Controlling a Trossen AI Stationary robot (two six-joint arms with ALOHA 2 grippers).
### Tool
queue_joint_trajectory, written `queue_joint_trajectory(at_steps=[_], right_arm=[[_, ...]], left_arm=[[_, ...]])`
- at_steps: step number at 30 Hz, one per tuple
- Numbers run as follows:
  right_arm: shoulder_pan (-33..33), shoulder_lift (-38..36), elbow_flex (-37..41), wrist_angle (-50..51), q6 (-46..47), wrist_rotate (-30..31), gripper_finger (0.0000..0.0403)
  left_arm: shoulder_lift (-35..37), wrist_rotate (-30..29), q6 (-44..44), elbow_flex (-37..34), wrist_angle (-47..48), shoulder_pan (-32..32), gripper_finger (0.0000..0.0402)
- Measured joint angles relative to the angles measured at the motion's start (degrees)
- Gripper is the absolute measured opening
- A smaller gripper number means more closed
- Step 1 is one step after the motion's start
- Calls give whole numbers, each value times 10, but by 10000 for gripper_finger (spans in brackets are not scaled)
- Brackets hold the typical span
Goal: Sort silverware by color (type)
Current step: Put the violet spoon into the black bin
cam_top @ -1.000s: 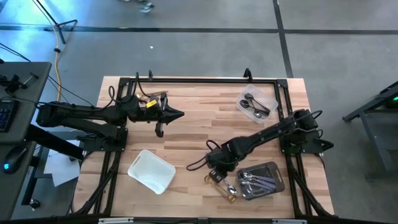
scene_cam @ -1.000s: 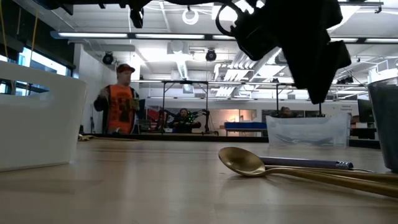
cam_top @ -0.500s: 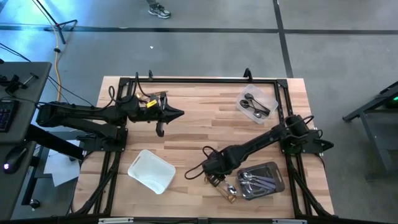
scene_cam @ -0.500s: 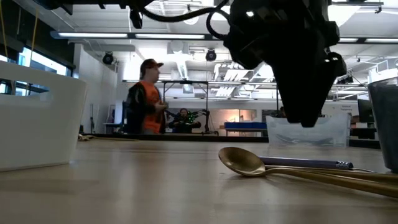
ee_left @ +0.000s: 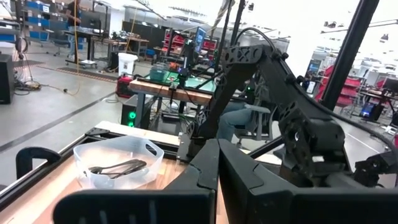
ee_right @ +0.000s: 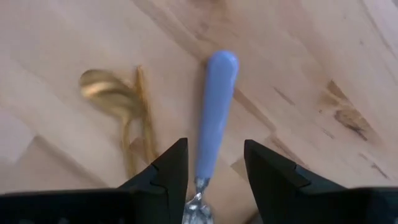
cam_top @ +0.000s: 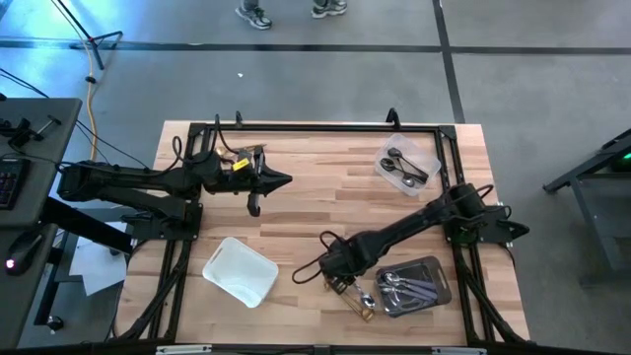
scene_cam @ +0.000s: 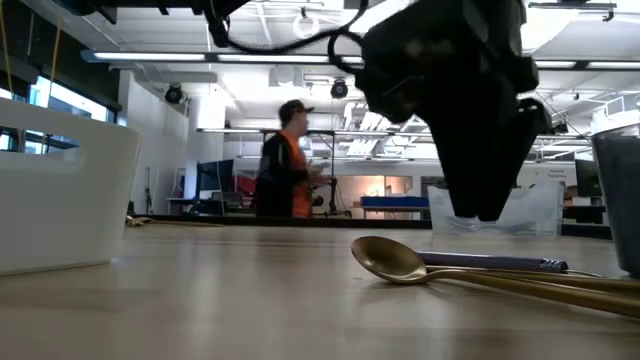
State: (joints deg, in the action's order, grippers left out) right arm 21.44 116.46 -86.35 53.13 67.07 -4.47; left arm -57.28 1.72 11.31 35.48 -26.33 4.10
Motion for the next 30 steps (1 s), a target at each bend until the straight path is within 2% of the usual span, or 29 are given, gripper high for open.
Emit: queue_joint_trajectory(at_steps=[7, 21, 25, 30], right_arm=[[-1, 32, 0, -28, 0, -18, 139], [-7, 49, -2, -19, -21, 9, 137], [-15, 49, -2, -15, -28, 9, 110], [-19, 49, -1, -14, -34, 14, 53]], left_arm=[[0, 1, -14, 0, 1, 0, 0], [0, 2, -14, 0, 5, 0, 0], [0, 2, -14, 0, 9, 0, 0], [0, 2, -14, 0, 10, 0, 0]])
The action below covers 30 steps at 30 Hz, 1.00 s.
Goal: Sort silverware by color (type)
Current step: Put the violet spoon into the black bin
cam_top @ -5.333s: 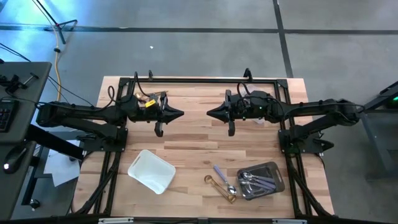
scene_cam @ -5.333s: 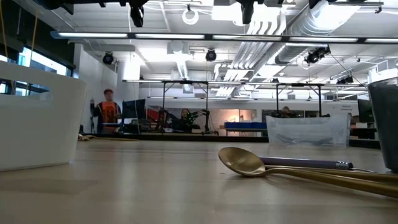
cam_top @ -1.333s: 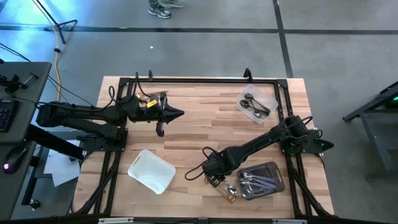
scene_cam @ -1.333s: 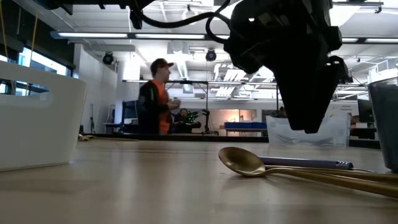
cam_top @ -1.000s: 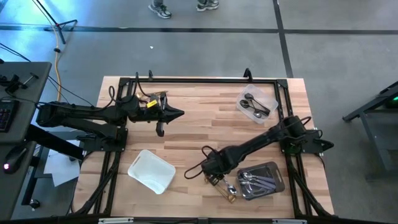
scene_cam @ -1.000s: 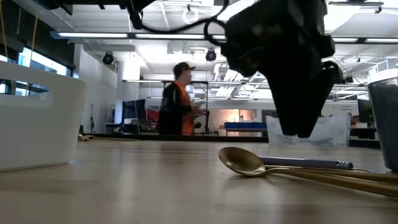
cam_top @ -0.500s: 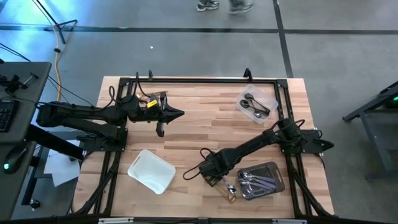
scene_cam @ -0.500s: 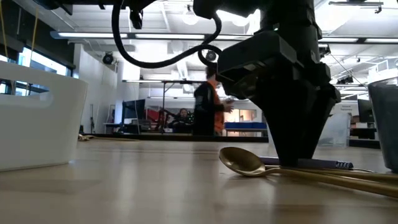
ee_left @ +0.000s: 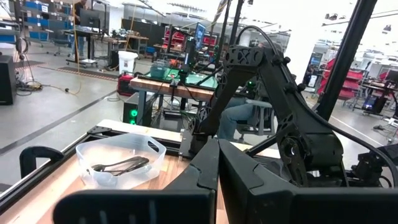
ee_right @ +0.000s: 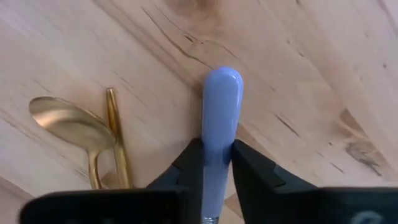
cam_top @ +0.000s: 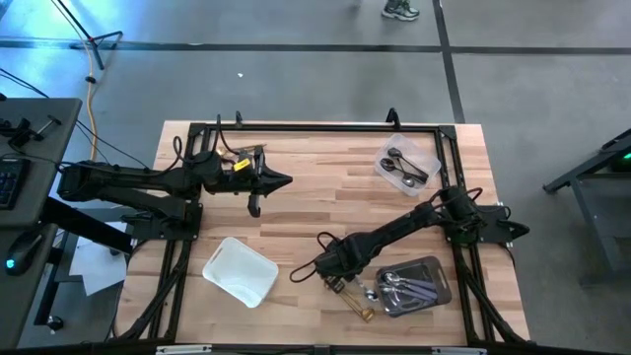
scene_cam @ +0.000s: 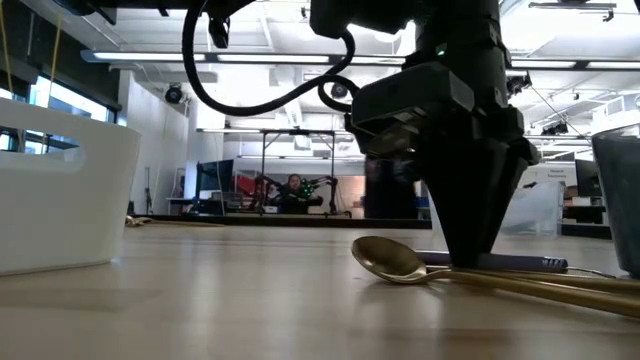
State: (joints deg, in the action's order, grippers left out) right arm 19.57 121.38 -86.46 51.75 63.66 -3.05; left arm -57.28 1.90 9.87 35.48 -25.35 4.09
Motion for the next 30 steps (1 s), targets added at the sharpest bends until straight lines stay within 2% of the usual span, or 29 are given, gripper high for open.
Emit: queue_joint_trajectory(at_steps=[3, 10, 22, 26, 30], right_arm=[[-1, 0, 0, 0, -8, 8, 33], [-27, 0, 1, -7, -28, 32, 33], [-106, 1, 1, -80, -101, 48, 34], [-122, 6, -12, -107, -131, 104, 32], [-141, 6, -35, -110, -162, 123, 32]], left_arm=[[0, 0, 0, 0, 0, 0, 0], [0, 0, 0, 0, 0, 0, 0], [4, 0, 5, 0, -18, 0, 0], [29, 0, 6, 0, -22, 0, 0], [69, 1, 5, 0, -33, 0, 0]])
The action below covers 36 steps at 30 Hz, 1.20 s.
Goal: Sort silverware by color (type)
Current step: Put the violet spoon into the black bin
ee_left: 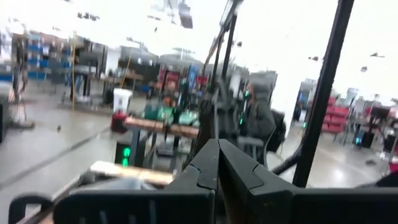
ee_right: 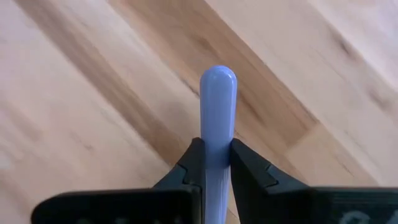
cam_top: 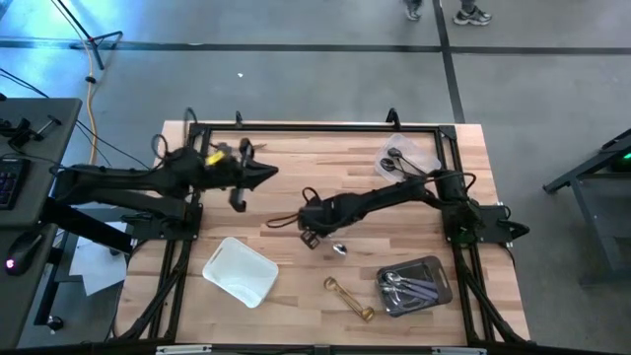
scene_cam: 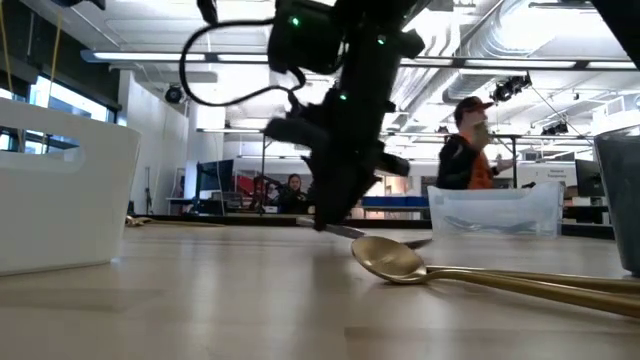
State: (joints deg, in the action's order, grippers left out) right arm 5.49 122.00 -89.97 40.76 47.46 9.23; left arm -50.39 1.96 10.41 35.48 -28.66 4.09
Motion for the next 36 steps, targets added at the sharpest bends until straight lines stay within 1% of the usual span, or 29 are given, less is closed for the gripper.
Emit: queue_joint_trajectory(at_steps=[6, 10, 14, 16, 20, 23, 28, 32, 36], right_arm=[[-31, -1, -31, -25, -45, -7, 32], [-44, -3, -54, -23, -77, -3, 32], [-52, -20, -68, -16, -103, 4, 32], [-55, -37, -65, -4, -109, 17, 32], [-56, -83, -35, 22, -119, 47, 32], [-55, -129, 8, 34, -111, 54, 32], [-52, -235, 134, 1, -53, 55, 32], [-41, -335, 258, -96, -11, 63, 32], [-40, -420, 372, -256, -12, 68, 32]], left_arm=[[62, 0, -1, 0, 3, 0, 0], [95, 0, -1, 0, 19, 0, 0], [127, 0, -18, 0, 75, 0, 0], [141, 0, -25, 0, 110, 0, 0], [161, 0, -26, 0, 173, 0, 0], [166, 0, -26, 0, 202, 0, 0], [160, 0, -16, 0, 234, 0, 0], [141, 0, -14, 0, 247, 0, 0], [109, 0, 10, 0, 243, 0, 0]])
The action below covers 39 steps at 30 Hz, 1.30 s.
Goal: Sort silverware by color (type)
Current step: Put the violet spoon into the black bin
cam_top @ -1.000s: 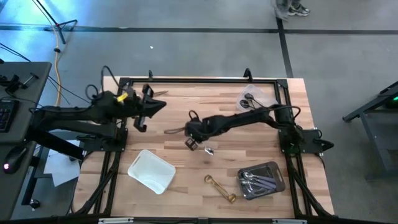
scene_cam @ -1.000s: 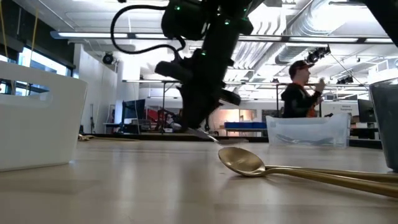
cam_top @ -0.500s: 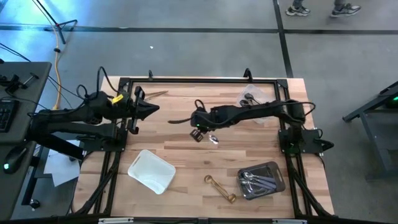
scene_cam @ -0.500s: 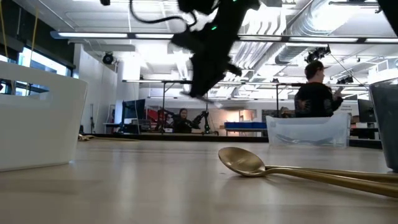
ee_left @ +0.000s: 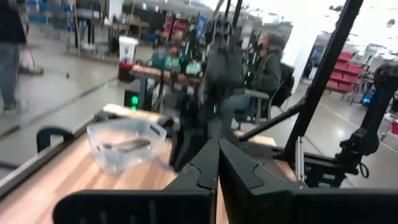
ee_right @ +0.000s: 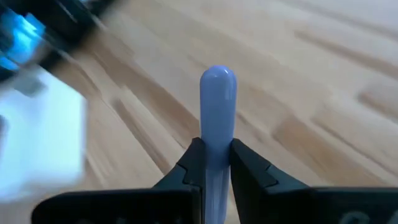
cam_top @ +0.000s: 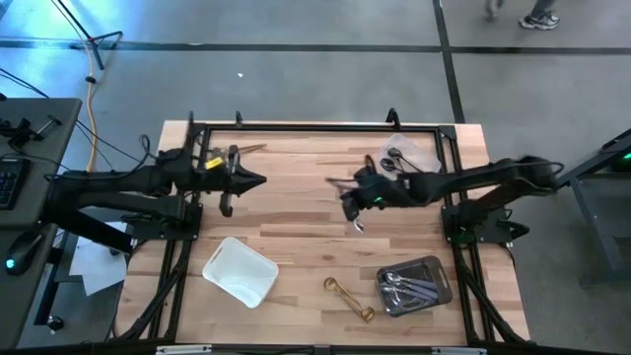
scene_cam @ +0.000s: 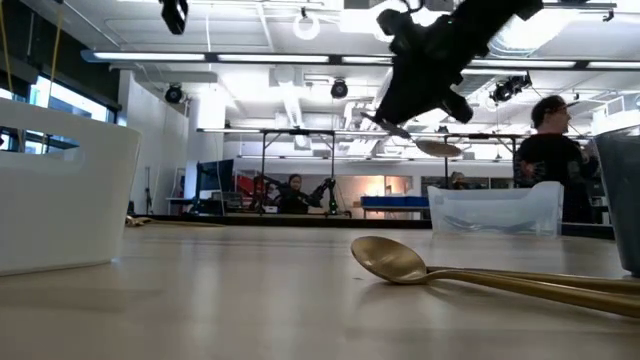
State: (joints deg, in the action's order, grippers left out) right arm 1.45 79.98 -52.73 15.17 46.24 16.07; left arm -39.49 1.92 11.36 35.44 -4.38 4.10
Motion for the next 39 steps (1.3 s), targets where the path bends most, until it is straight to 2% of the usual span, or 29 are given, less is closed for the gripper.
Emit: queue_joint_trajectory(at_steps=[4, 10, 15, 21, 31, 39], right_arm=[[-19, -43, 60, -145, -31, -17, 32], [-42, -51, 40, -268, -169, -86, 32], [-64, -51, -13, -270, -243, -157, 32], [-67, -51, -58, -276, -274, -173, 32], [-67, -51, -68, -306, -282, -179, 32], [-65, -51, -68, -309, -283, -184, 32]], left_arm=[[-46, -1, 6, 0, -1, 0, 0], [-126, -10, 68, 0, -76, 0, 0], [-180, -10, 93, 0, -184, 0, 0], [-199, 12, 88, 0, -252, 0, 0], [-195, 24, 22, 0, -256, 0, 0], [-195, 28, 20, 0, -260, 0, 0]])
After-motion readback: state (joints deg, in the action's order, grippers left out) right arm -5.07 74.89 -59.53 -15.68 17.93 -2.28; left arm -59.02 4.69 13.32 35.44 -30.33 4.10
